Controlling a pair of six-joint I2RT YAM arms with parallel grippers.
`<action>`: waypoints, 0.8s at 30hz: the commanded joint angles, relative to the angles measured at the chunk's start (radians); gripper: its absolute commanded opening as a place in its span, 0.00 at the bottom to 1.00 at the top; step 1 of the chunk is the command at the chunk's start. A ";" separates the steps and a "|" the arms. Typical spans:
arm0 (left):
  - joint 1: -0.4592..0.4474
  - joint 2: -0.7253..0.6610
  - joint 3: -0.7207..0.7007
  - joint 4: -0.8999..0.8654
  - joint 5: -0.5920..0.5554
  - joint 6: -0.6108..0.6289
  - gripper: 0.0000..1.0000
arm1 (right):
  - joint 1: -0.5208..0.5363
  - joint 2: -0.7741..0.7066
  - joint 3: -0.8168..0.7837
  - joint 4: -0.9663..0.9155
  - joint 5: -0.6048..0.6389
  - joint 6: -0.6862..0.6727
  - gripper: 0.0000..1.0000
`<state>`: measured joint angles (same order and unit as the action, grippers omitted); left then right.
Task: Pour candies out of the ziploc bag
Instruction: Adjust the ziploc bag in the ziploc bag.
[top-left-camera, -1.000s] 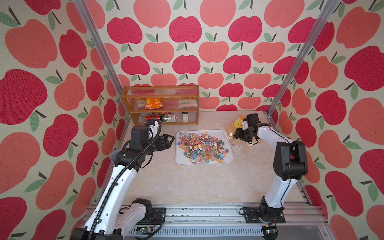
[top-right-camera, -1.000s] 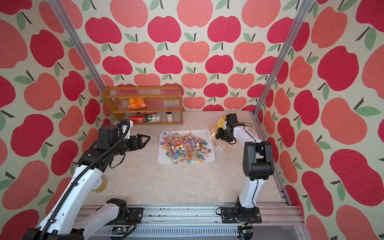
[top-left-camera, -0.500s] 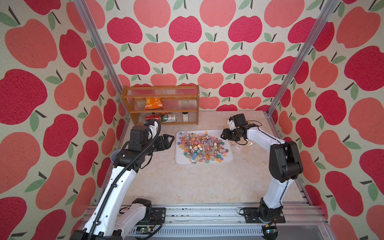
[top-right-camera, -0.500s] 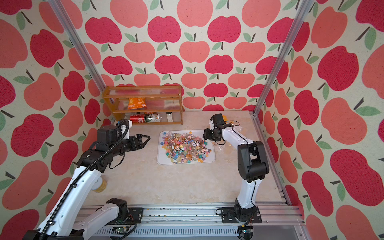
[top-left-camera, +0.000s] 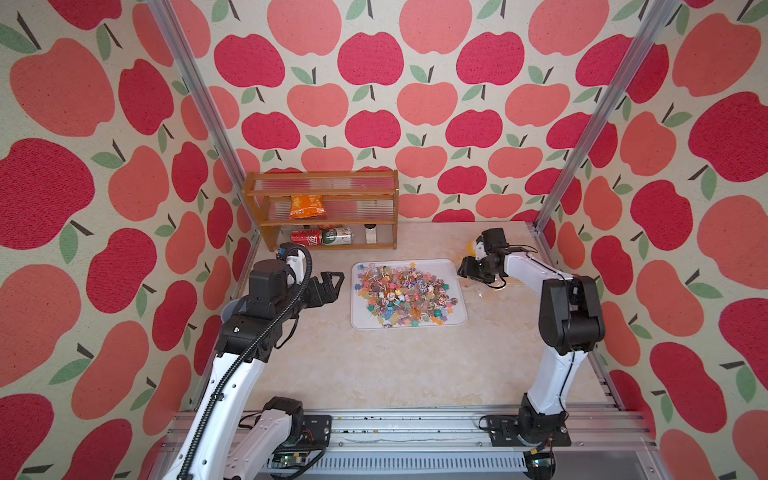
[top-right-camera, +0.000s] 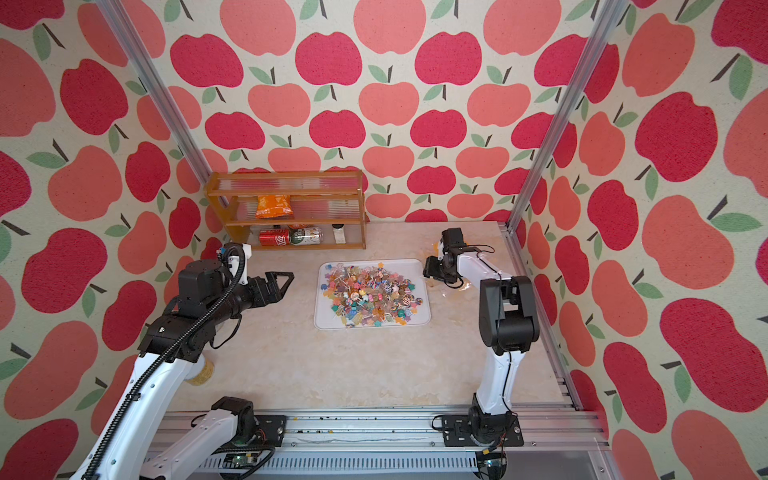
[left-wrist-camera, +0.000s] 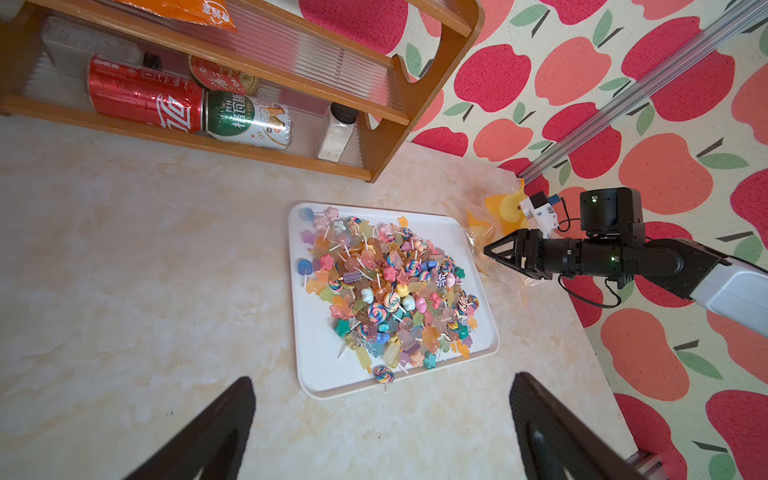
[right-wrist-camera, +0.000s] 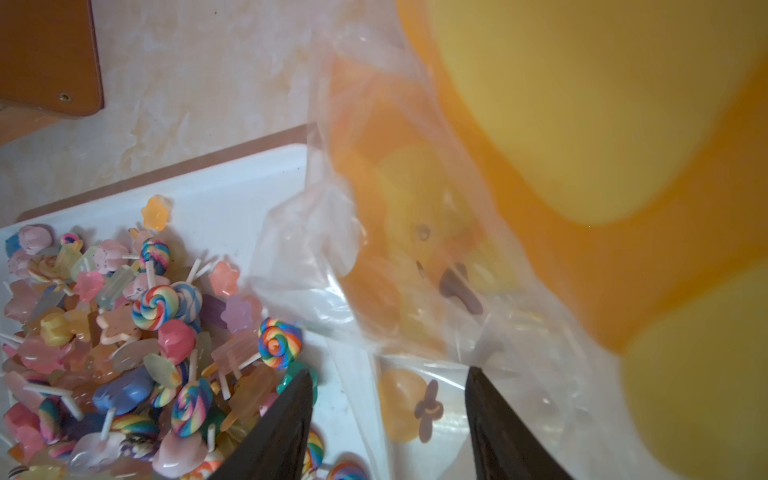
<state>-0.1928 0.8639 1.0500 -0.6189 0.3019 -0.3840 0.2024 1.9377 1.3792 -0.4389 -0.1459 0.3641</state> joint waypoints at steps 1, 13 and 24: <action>0.006 -0.012 -0.008 -0.021 -0.011 -0.014 0.94 | -0.021 0.004 0.018 -0.006 0.015 0.006 0.61; 0.005 -0.018 0.001 -0.022 -0.010 -0.023 0.95 | -0.136 0.008 -0.038 0.027 0.003 0.046 0.61; 0.005 -0.026 -0.013 -0.007 -0.010 -0.025 0.96 | -0.118 -0.097 -0.076 0.036 -0.014 0.056 0.61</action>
<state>-0.1928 0.8543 1.0466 -0.6193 0.3019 -0.4026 0.0654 1.9110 1.3071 -0.4110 -0.1474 0.4015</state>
